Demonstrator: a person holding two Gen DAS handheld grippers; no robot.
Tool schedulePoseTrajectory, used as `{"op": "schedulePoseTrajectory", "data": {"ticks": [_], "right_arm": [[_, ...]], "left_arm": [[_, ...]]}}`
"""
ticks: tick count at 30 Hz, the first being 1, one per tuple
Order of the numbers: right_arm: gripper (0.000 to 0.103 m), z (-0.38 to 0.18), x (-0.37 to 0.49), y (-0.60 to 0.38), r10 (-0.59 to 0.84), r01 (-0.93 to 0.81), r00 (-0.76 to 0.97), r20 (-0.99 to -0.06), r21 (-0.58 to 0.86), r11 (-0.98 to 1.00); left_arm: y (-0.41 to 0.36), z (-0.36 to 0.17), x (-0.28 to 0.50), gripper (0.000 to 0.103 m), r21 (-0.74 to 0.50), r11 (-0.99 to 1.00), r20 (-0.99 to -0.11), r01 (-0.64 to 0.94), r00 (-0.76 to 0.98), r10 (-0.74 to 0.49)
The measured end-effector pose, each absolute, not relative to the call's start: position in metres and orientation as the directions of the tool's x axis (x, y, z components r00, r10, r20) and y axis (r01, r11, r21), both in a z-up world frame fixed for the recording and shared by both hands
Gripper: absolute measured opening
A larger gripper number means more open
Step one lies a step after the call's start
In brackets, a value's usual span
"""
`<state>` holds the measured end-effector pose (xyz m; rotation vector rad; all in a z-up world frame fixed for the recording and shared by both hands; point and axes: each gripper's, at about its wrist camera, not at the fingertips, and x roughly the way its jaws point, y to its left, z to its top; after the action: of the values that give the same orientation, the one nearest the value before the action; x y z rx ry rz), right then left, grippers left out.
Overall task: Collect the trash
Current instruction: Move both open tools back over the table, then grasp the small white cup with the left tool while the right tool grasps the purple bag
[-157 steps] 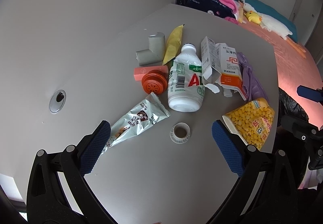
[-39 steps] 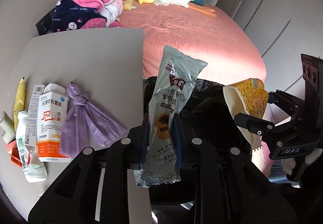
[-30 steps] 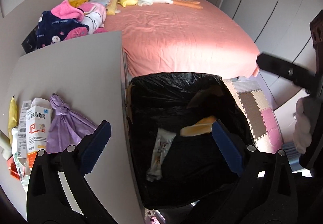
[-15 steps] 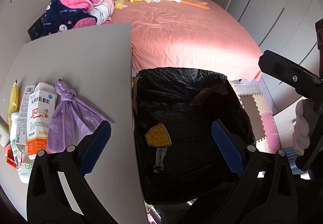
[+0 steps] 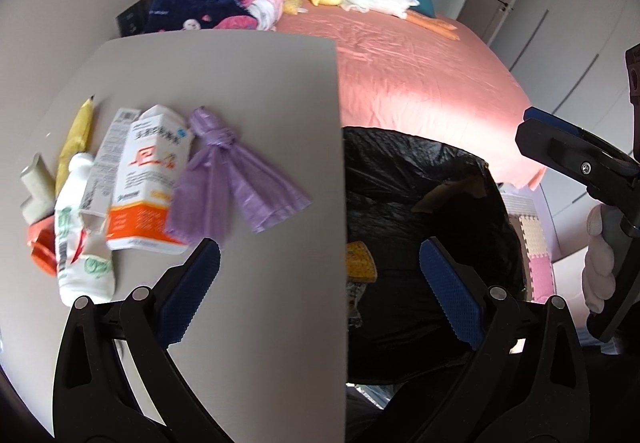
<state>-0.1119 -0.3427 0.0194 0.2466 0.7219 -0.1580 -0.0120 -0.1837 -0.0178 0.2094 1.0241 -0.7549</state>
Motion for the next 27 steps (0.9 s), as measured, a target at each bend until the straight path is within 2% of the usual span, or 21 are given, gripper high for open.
{"op": "schedulePoseTrajectory", "data": {"ticks": [18, 23, 24, 26, 27], "right_arm": [[0.100, -0.008, -0.053, -0.291, 0.036, 0.125, 0.673, -0.738, 0.161, 0.979], [0.099, -0.015, -0.039, -0.279, 0.043, 0.117, 0.650, -0.758, 0.155, 0.981], [0.097, -0.017, -0.036, -0.277, 0.040, 0.117, 0.644, -0.764, 0.150, 0.982], [0.092, -0.020, -0.030, -0.273, 0.033, 0.123, 0.636, -0.771, 0.143, 0.982], [0.091, -0.021, -0.028, -0.271, 0.033, 0.125, 0.630, -0.776, 0.144, 0.982]], "left_arm": [[-0.090, -0.031, 0.002, 0.097, -0.169, 0.874, -0.841, 0.455, 0.395, -0.369], [-0.057, -0.042, 0.010, 0.096, -0.187, 0.921, -0.846, 0.340, 0.421, -0.328], [-0.051, -0.043, 0.012, 0.095, -0.195, 0.928, -0.844, 0.318, 0.428, -0.324], [-0.038, -0.047, 0.015, 0.084, -0.199, 0.942, -0.847, 0.269, 0.436, -0.303], [-0.033, -0.049, 0.017, 0.082, -0.195, 0.948, -0.852, 0.250, 0.436, -0.290]]}}
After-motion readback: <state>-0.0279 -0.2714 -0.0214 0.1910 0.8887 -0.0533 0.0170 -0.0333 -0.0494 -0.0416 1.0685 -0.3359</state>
